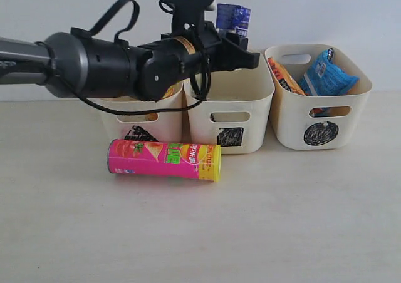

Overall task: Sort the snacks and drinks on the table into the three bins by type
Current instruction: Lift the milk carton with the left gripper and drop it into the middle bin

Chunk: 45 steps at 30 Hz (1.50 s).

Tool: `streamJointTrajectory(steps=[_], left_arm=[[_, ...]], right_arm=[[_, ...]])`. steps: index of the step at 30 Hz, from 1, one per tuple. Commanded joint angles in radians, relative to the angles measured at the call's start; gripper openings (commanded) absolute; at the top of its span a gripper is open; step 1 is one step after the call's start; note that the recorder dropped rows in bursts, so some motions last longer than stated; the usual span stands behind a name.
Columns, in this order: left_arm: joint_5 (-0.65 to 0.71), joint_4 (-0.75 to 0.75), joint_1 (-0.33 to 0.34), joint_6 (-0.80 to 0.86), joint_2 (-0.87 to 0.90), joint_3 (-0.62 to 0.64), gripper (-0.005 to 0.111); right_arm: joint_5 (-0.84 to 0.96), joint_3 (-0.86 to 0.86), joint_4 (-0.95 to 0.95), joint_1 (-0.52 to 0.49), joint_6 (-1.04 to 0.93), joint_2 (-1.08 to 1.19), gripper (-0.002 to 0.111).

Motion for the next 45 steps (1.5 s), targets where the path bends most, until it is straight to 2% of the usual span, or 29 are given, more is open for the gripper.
streamJointTrajectory(steps=[1,5,9,11,19,24,27,31,33,36,41,45], left_arm=[[-0.078,0.045,-0.007,0.007,0.071,-0.068,0.004],[-0.151,0.045,-0.007,0.007,0.13,-0.097,0.004],[-0.146,0.045,-0.007,0.007,0.167,-0.121,0.005],[-0.144,0.045,-0.007,0.007,0.182,-0.13,0.013],[-0.137,0.045,-0.007,0.007,0.213,-0.141,0.058],[-0.134,0.045,-0.007,0.007,0.202,-0.141,0.068],[-0.104,0.045,-0.007,0.007,0.186,-0.143,0.071],[-0.05,0.043,-0.007,0.007,0.139,-0.143,0.07],[-0.023,0.043,-0.007,0.007,0.112,-0.143,0.064],[0.065,0.043,-0.007,0.007,0.06,-0.143,0.047],[0.261,0.046,-0.007,0.007,-0.015,-0.143,0.006],[0.435,0.053,-0.005,0.059,-0.07,-0.143,0.004]], right_arm=[[0.005,0.005,0.005,-0.003,-0.001,-0.007,0.0],[0.014,0.005,0.005,-0.003,-0.001,-0.007,0.0],[0.014,0.005,0.005,-0.003,-0.001,-0.007,0.0],[0.014,0.005,0.005,-0.003,-0.001,-0.007,0.0],[0.014,0.005,0.005,-0.003,-0.001,-0.007,0.0],[0.01,0.005,0.005,-0.003,-0.001,-0.007,0.0],[0.01,0.005,0.005,-0.003,-0.001,-0.007,0.0],[0.01,0.005,0.005,-0.003,-0.001,-0.007,0.0],[0.01,0.005,0.005,-0.003,-0.001,-0.007,0.0],[0.01,0.005,0.005,-0.003,-0.001,-0.007,0.0],[0.01,0.005,0.005,-0.003,-0.001,-0.007,0.0],[0.01,0.005,0.005,-0.003,-0.001,-0.007,0.0]])
